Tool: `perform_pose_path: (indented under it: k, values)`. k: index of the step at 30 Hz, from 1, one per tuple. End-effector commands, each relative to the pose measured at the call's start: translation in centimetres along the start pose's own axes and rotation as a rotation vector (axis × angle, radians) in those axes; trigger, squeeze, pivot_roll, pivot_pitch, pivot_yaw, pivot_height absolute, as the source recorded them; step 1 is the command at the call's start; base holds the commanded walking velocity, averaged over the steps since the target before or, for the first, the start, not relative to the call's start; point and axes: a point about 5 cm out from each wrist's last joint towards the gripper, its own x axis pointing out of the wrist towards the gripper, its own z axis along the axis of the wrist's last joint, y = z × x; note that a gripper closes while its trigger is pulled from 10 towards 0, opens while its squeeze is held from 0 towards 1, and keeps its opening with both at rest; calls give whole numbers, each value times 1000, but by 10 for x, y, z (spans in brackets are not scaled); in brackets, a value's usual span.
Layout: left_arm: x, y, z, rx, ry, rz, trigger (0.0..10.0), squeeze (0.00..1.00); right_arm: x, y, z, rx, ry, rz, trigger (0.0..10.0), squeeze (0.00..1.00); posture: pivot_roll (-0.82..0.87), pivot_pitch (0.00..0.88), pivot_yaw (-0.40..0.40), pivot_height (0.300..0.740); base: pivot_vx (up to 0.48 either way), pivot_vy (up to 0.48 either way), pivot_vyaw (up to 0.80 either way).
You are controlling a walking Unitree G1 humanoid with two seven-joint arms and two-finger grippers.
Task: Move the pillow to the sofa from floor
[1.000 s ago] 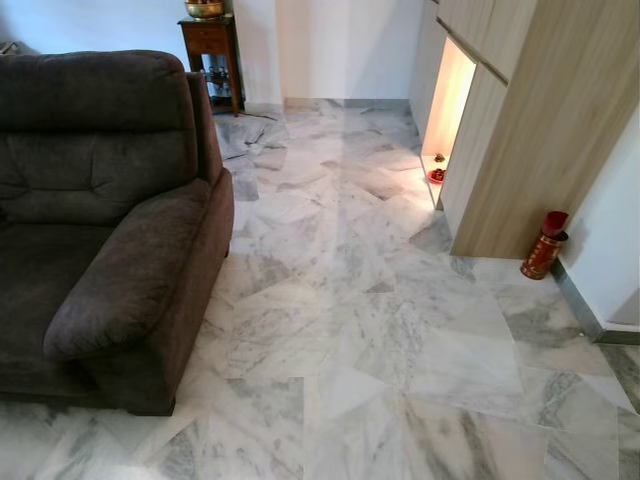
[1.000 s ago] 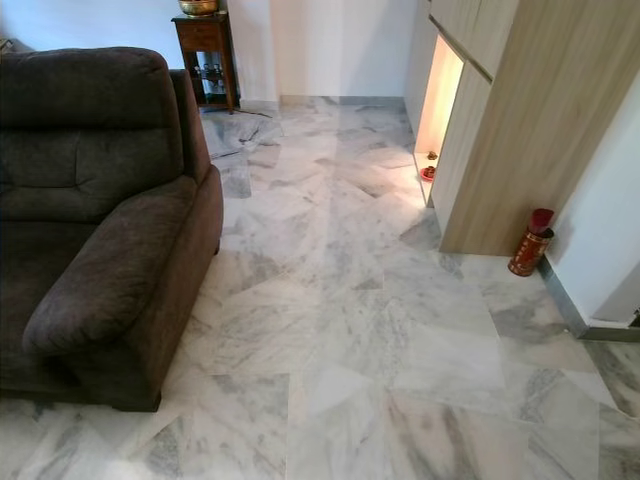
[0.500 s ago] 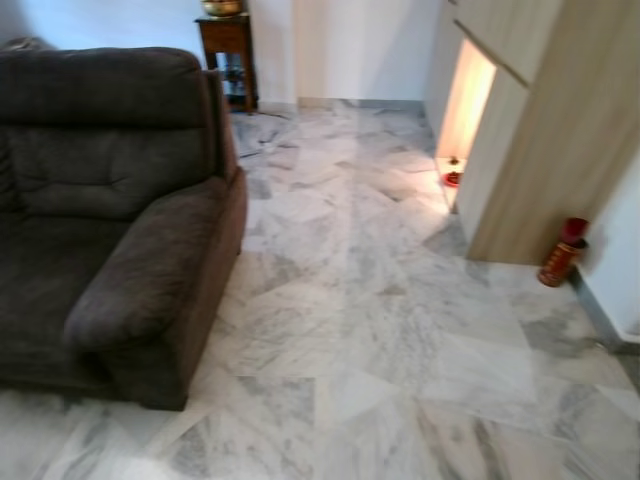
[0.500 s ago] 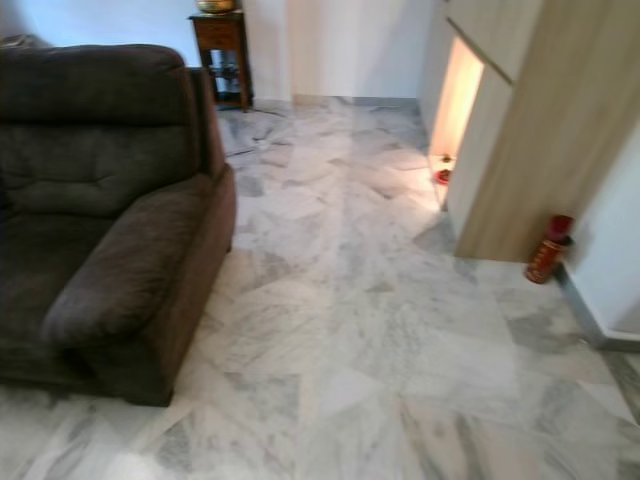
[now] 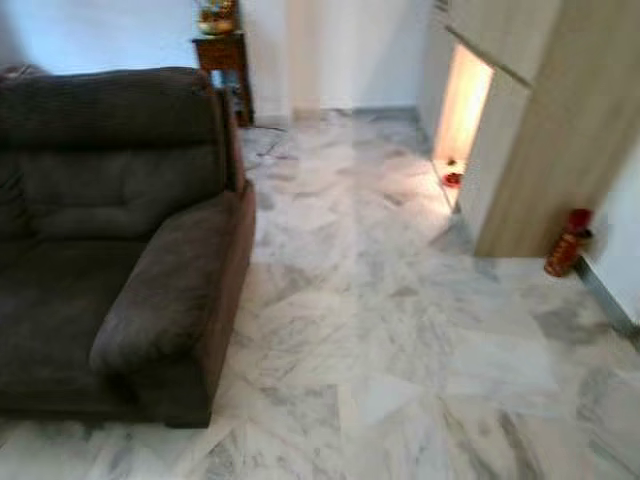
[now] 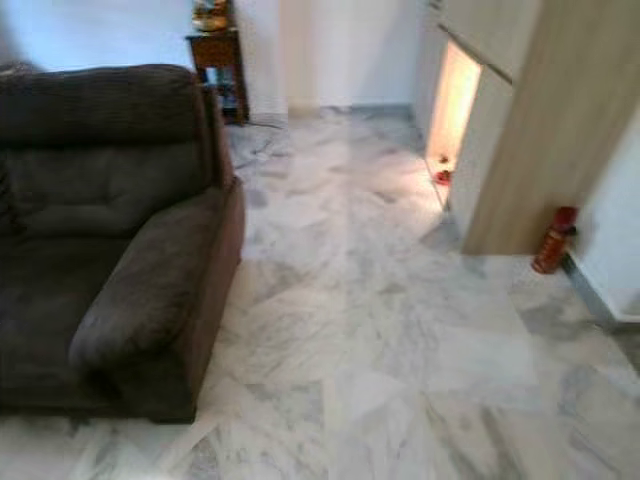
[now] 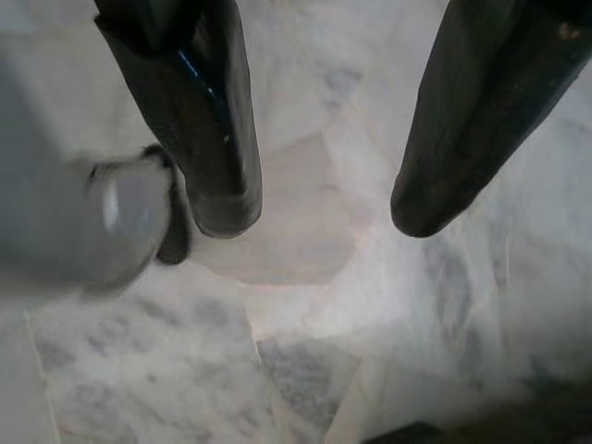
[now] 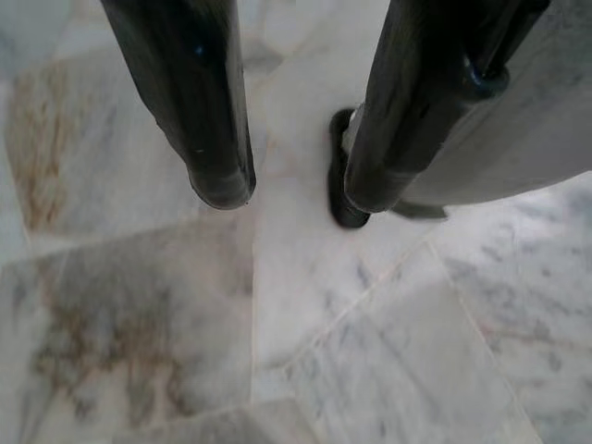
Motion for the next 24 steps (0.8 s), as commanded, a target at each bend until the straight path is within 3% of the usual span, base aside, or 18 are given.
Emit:
perform_pose_path:
  k: [1,12,15,21,24]
  values:
    - [-3,6,-9,-19,34,23,10000,0,2,9,3,1,-9,24,10000,0,117,51,38,740,0,349,0]
    - [-3,9,-9,-26,40,26,10000,0,1,9,0,11,-3,28,10000,0,119,53,41,740,0,339,0]
    - [-3,10,-10,-31,40,25,10000,0,0,5,-3,-32,20,30,10000,0,120,53,40,740,0,329,0]
    - [-4,11,-10,-36,41,24,10000,0,-1,-3,-4,-19,19,27,10000,0,121,49,39,740,0,0,0]
    - [-4,11,-10,-36,41,23,10000,0,-1,-5,-2,-35,16,32,10000,0,121,48,39,740,0,361,0]
